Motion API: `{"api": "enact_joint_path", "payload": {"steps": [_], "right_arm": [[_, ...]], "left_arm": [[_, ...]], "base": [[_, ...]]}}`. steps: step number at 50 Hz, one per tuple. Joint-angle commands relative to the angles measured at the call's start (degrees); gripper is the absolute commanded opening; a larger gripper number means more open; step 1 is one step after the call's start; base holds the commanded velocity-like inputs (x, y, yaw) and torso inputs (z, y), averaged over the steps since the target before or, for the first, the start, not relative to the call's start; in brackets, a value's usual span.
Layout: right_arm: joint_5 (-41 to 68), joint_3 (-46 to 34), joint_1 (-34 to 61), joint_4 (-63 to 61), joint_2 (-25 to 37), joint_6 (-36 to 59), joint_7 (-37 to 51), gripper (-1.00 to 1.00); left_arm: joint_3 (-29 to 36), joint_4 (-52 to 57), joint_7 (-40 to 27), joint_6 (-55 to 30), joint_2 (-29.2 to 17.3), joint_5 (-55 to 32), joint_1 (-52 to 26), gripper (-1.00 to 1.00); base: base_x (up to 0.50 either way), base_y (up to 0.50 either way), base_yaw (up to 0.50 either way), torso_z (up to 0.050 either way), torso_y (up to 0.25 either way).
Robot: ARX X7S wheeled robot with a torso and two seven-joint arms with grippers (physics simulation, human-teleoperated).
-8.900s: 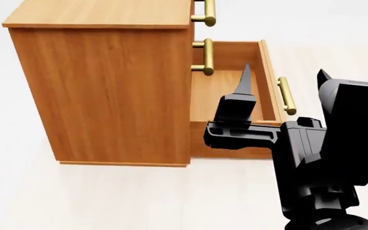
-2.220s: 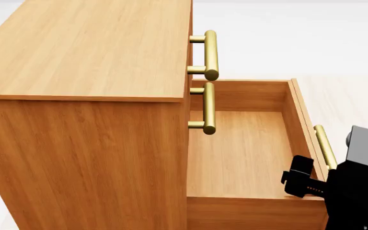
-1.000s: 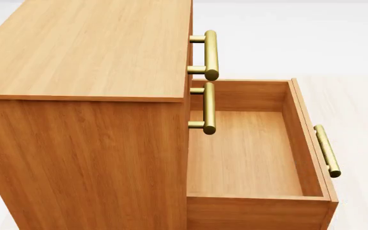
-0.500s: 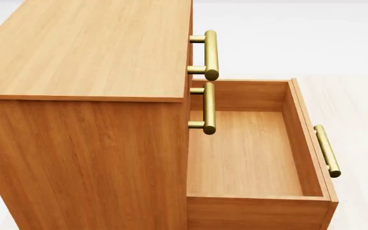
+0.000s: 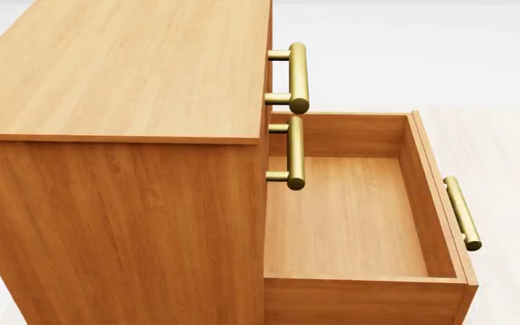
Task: Put the bowl in the bottom drawer of the cabinet and close it.
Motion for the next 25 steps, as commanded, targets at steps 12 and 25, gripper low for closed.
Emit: {"api": "enact_joint_path", "payload": {"steps": [12, 25], "right_arm": [[-1.5, 0.9, 1.0, 4.8, 0.4, 2.6, 2.6, 1.00], [1.7, 1.7, 3.7, 8.6, 0.3, 8.6, 0.7, 1.00]], "left_arm": [[0.1, 0.1, -0.5, 0.2, -0.3, -0.2, 0.1, 1.00], [0.3, -0.1, -0.7, 0.2, -0.3, -0.2, -0.1, 1.00]], "base": [[0.00, 0.00, 0.00, 0.000, 0.000], [0.00, 0.00, 0.00, 0.000, 0.000]]}}
